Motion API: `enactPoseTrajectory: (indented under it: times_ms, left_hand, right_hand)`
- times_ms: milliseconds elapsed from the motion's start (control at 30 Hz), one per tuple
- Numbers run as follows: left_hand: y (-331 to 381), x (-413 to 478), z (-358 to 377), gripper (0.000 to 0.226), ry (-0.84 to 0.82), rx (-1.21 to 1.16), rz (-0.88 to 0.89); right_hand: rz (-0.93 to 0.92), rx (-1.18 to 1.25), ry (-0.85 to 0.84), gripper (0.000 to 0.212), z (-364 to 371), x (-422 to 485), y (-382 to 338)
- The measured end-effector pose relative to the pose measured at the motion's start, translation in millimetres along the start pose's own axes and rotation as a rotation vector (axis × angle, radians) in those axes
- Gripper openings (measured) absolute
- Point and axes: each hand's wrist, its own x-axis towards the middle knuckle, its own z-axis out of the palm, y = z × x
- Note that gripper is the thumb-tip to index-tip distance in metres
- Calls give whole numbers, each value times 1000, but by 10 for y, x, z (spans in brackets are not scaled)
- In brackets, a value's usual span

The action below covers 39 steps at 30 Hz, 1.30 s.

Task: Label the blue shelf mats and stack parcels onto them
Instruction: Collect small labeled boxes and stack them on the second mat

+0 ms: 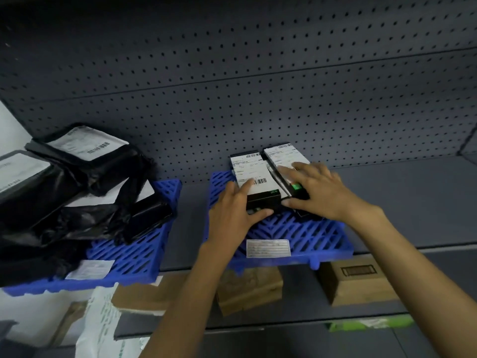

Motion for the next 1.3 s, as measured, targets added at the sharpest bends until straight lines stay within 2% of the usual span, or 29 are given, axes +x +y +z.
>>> enactPoseTrajectory:
  times_ms: [133, 300, 500, 700, 800, 1033, 1167, 1300]
  left_hand:
    - [-42, 35, 6, 83, -11, -1, 76]
    - [-217, -52, 65, 72, 64, -80, 133]
    - [-283, -130, 49, 80, 73, -248, 123]
    - [-437, -183, 67, 90, 34, -376, 79]
    - [-510, -192, 66, 96, 39, -458, 37]
    - [-560, -148, 110, 99, 4, -523, 34]
    - [-646, -98, 84, 81, 33, -548, 59]
    - [-678, -46, 26, 72, 41, -539, 77]
  right_hand:
    - [-142, -20, 70, 88, 3, -59, -226]
    - [-159, -160, 54, 86, 76, -35, -324]
    - [-135, -369, 126, 99, 167, -10, -419]
    - [-150, -404, 176, 103, 265, 38, -523]
    - [-187, -322, 164, 98, 254, 91, -602]
    - [-191, -16, -14, 101, 213, 172, -662]
    - [-145, 64, -42, 94, 194, 152, -731]
    - [-80, 15, 37, 90, 263, 134, -849]
